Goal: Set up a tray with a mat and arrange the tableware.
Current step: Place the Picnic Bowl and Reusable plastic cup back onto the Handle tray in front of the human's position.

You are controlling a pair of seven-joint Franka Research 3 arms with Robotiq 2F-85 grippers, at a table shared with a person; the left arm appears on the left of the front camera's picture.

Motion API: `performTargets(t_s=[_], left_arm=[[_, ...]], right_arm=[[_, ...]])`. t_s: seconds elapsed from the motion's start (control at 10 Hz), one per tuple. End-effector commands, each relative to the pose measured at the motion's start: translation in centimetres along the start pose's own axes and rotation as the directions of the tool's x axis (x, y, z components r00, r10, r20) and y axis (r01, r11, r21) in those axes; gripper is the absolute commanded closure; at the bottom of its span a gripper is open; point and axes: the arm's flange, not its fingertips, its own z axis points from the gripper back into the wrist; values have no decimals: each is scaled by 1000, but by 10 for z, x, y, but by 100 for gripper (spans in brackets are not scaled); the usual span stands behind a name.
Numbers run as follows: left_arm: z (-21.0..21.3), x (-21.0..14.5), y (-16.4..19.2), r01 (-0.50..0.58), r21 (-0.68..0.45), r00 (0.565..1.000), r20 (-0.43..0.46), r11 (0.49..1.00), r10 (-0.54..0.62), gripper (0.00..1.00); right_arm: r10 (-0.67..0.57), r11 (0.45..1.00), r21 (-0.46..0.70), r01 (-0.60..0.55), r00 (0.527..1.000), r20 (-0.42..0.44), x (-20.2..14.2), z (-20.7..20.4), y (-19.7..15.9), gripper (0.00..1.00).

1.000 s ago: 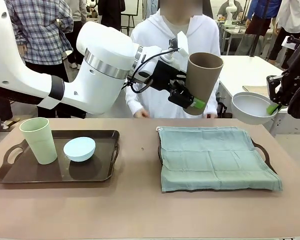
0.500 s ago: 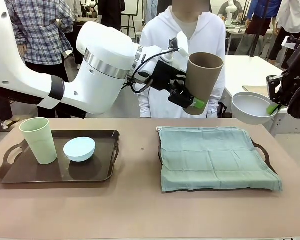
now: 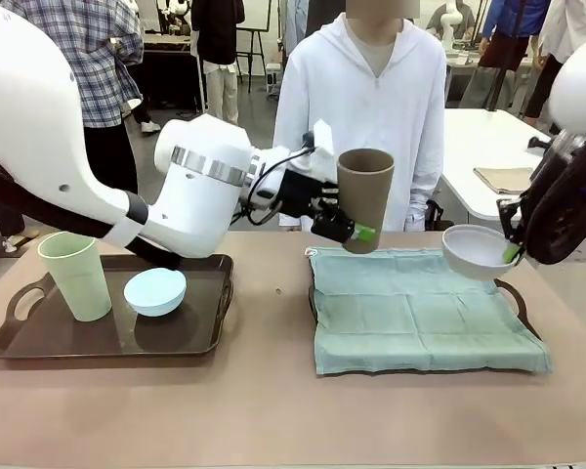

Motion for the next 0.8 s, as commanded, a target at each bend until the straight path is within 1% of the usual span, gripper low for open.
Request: performTargets(t_s=[0.0, 0.1, 0.3, 0.4, 0.5, 0.6, 0.7], left_arm=[[-11, -25, 1, -6, -39, 996, 88, 999, 10, 18], [-18, -37, 3, -2, -72, 996, 93, 997, 8, 18], [-35, -59, 9, 4, -102, 999, 49, 995, 1, 18], [-44, -64, 9, 8, -112, 1000, 24, 994, -6, 18], [-55, -72, 15, 17, -120, 999, -41, 993, -22, 18], [-64, -77, 19, 17, -120, 998, -60, 993, -25, 18], [-67, -78, 21, 12, -113, 998, -59, 994, -19, 18]], right_arm=[[-2, 1000, -27, 3, 1000, 1, 24, -31, 4, 96], [-1, 1000, -29, 1, 1000, 7, 32, -49, 4, 96], [9, 999, -37, -8, 1000, 23, 48, -77, 4, 96], [11, 999, -39, -10, 1000, 23, 50, -87, 4, 96], [9, 999, -37, -8, 1000, 22, 56, -96, 3, 96], [6, 999, -33, -5, 1000, 15, 57, -101, 2, 96], [9, 1000, -24, -9, 1000, 4, 56, -103, 3, 96]])
